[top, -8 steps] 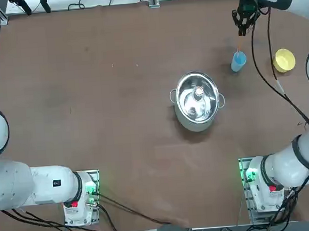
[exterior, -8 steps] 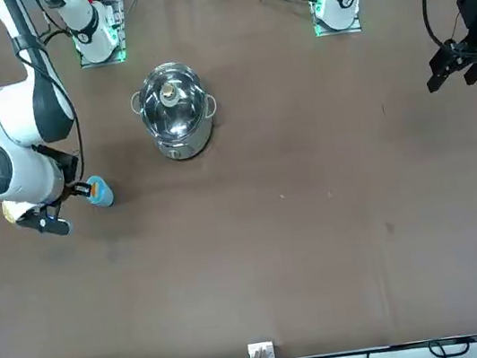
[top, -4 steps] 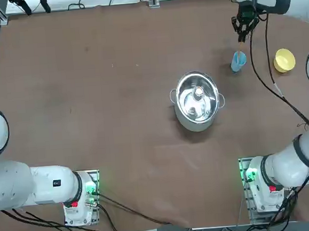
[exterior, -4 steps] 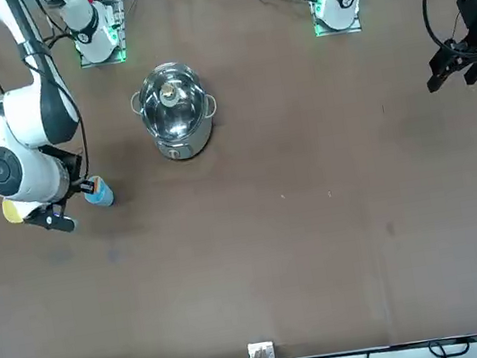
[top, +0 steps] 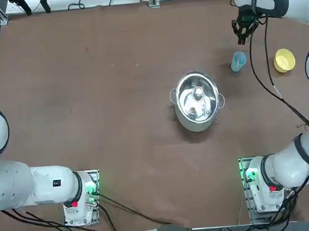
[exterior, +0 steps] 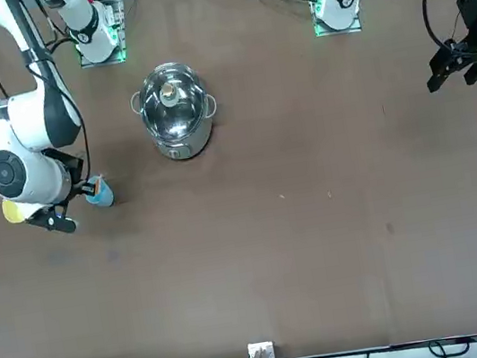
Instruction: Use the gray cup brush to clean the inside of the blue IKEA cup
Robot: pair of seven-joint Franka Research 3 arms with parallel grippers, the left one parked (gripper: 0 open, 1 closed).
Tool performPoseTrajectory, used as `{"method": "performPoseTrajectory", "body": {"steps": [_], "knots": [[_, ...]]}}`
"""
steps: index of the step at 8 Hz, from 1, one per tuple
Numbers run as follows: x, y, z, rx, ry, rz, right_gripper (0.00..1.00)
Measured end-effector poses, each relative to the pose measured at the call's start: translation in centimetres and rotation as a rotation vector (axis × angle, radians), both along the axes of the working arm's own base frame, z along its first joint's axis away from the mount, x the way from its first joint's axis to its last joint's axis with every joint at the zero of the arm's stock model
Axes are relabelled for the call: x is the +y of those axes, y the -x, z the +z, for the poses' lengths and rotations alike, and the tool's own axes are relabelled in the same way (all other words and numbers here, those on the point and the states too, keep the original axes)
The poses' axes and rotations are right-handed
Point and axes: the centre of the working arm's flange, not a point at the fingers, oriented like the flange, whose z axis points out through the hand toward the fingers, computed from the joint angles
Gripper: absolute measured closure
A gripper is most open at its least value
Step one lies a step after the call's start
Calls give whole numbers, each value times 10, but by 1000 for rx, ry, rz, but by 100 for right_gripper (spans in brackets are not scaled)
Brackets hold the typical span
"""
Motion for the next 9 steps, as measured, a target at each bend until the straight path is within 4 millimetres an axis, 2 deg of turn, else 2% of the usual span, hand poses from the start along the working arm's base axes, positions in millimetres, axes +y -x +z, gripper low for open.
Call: {"method": "performPoseTrajectory", "body": {"steps": [3,7,9], "knots": [[-9,3,-15,29,7,-14,96],[-48,-1,-15,15,4,-78,96],[-50,-5,-16,-6,-3,-87,96]]}}
